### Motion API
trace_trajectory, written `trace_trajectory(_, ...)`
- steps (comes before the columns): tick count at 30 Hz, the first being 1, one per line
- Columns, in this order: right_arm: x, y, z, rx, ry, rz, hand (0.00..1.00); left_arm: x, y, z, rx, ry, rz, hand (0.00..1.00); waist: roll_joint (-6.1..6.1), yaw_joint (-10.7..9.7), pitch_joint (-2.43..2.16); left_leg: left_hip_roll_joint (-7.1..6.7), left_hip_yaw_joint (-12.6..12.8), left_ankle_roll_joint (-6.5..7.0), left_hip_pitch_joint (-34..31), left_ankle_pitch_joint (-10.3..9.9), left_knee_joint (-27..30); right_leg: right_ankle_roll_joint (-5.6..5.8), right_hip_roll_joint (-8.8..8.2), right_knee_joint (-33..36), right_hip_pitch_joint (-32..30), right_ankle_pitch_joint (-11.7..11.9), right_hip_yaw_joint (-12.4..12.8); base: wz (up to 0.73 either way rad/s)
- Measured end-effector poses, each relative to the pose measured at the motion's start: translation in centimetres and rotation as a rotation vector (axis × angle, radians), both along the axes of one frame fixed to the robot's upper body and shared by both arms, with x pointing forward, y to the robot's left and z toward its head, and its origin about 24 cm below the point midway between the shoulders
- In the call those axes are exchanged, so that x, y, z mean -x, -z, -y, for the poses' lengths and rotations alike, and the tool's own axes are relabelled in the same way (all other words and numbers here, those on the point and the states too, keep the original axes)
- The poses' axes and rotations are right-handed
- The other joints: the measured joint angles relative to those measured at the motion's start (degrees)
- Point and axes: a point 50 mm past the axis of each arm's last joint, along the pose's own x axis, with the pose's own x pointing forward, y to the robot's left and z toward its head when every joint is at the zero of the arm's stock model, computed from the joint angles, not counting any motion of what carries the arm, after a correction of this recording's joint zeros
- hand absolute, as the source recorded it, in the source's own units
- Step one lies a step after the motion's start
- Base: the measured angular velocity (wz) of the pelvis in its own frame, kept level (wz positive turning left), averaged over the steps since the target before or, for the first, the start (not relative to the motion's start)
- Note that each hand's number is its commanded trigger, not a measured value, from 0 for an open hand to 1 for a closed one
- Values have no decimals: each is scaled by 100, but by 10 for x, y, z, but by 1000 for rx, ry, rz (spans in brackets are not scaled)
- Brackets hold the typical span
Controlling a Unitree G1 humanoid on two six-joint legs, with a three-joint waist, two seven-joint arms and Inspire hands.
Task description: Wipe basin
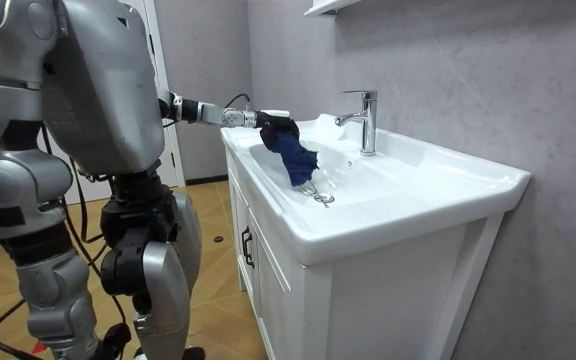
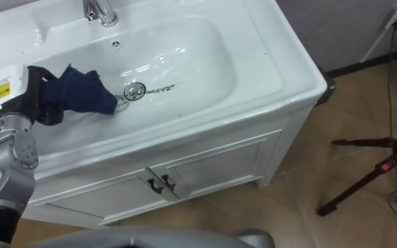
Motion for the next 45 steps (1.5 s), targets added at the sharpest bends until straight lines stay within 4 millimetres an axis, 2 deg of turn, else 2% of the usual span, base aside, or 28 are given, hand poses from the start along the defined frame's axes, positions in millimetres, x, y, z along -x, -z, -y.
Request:
trace_trajectory(14, 3, -1, 2, 10, -31, -39, 0, 8, 16, -7, -1, -40, -123, 100, 39, -45, -21, 11, 41, 0, -18, 0, 2, -1, 6, 23, -39, 1, 16, 0)
trace_trajectory(20, 2, -1, 2, 12, -31, -42, 0, 8, 16, -7, -24, -30, -146, 100, 39, -68, -15, 14, 49, 0, -6, 0, 3, -1, 7, 45, -39, 1, 15, 0)
trace_trajectory(24, -3, -1, 3, 20, -32, -32, 0, 8, 15, -7, -56, -21, -153, 100, 46, -135, 10, 19, 79, 0, 12, 0, 10, -1, 13, 85, -52, 0, 66, -3)
trace_trajectory(28, -6, -1, 4, 33, -33, -24, 0, 7, 16, -2, -142, 29, -181, 100, 60, -131, 20, 20, 148, 1, 12, -1, 6, -1, 21, 85, -81, 0, 155, -8)
trace_trajectory(36, -7, -1, 4, 37, -39, -19, 0, 4, 19, 15, -288, 141, -245, 100, 69, -265, 22, 19, 164, 1, -24, -1, -7, 0, 19, 80, -125, 0, 158, 0)
trace_trajectory(45, -14, 0, 3, 37, -41, -4, 0, 1, 26, 23, -294, 177, -323, 100, 25, -448, 41, 25, 175, 0, 2, -1, -9, 0, 18, 96, -115, 0, 161, -1)
